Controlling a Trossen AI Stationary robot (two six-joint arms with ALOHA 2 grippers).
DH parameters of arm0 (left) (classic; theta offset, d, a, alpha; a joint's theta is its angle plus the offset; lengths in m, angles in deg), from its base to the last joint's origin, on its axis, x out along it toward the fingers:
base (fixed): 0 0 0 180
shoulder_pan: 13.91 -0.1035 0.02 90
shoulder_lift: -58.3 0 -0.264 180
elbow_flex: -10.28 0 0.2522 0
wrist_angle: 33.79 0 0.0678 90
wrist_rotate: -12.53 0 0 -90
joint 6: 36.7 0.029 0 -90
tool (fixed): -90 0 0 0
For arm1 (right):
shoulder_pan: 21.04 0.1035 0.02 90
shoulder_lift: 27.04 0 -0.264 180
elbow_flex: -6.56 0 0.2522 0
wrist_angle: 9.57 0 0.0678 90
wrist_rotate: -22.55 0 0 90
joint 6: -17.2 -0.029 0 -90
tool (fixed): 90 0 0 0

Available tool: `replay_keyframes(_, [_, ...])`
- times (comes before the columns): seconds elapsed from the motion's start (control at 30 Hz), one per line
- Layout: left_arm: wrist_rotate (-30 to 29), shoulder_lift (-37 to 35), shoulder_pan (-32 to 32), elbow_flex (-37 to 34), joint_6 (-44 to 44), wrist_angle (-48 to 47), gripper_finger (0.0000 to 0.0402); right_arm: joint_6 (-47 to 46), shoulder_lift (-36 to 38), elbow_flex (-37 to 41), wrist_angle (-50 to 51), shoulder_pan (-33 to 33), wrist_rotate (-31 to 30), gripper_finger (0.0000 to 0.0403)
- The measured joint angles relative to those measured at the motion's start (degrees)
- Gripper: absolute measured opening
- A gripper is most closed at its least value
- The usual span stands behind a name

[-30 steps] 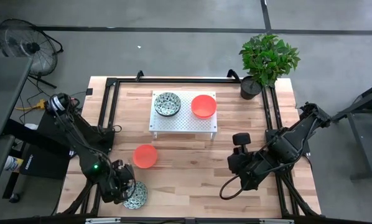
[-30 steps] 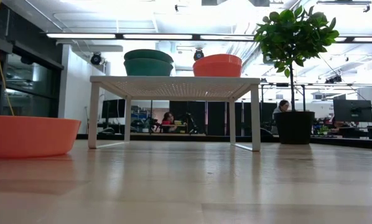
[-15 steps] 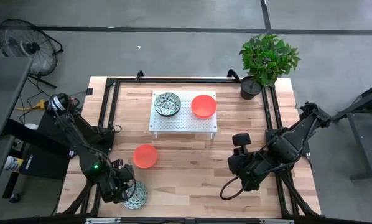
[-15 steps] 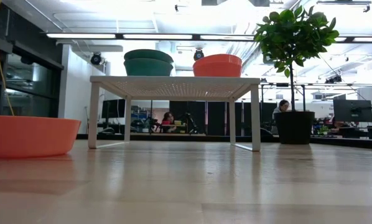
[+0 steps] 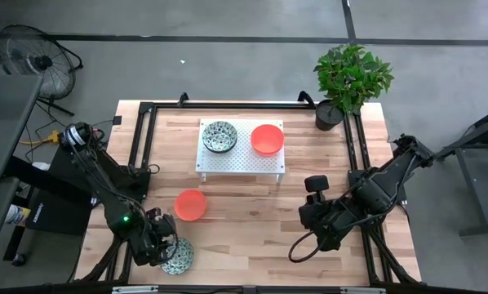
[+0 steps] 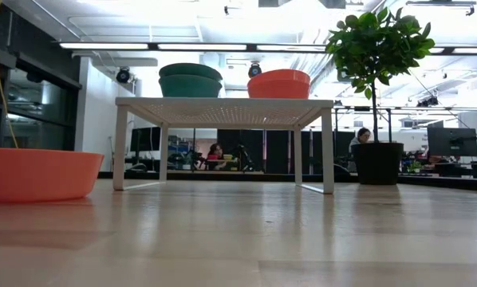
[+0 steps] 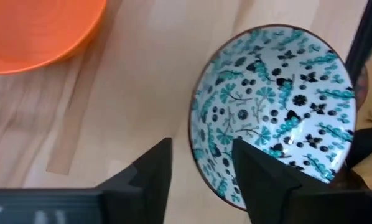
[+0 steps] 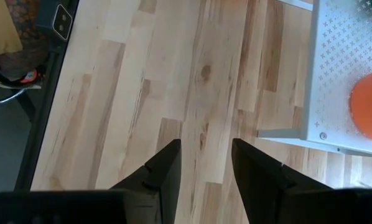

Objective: Pick & Place Mini bowls
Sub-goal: Stack the green and white patterned bowl on top of the green and white patterned bowl on the shelf

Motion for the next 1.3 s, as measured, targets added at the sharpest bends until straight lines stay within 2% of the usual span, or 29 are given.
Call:
replay_keyframes(0.13, [-0.1,0.0,0.0,0.0,-0.2,-0.4,0.0206,0.0,0.0,0.0,0.0,0.0,0.0,0.013])
replay_keyframes(0.23, [-0.1,0.3,0.0,0.0,-0.2,-0.3,0.0221,0.0,0.0,0.0,0.0,0.0,0.0,0.013])
replay_keyframes(0.57, [3.4,6.3,0.0,0.0,-0.2,1.7,0.0212,0.5,0.0,3.0,-0.9,0.0,-0.3,0.013])
replay_keyframes(0.77, [2.9,6.7,0.0,0.0,-2.3,1.9,0.021,-0.4,0.0,6.8,-1.6,0.0,0.6,0.013])
replay_keyframes(0.9, [3.1,6.7,0.0,0.0,-2.4,3.4,0.0198,-1.5,0.0,8.1,-1.9,0.0,0.6,0.013])
replay_keyframes(1.3, [2.3,6.7,0.0,0.0,-3.2,3.2,0.012,-0.5,0.0,8.3,-3.4,0.0,-0.9,0.013])
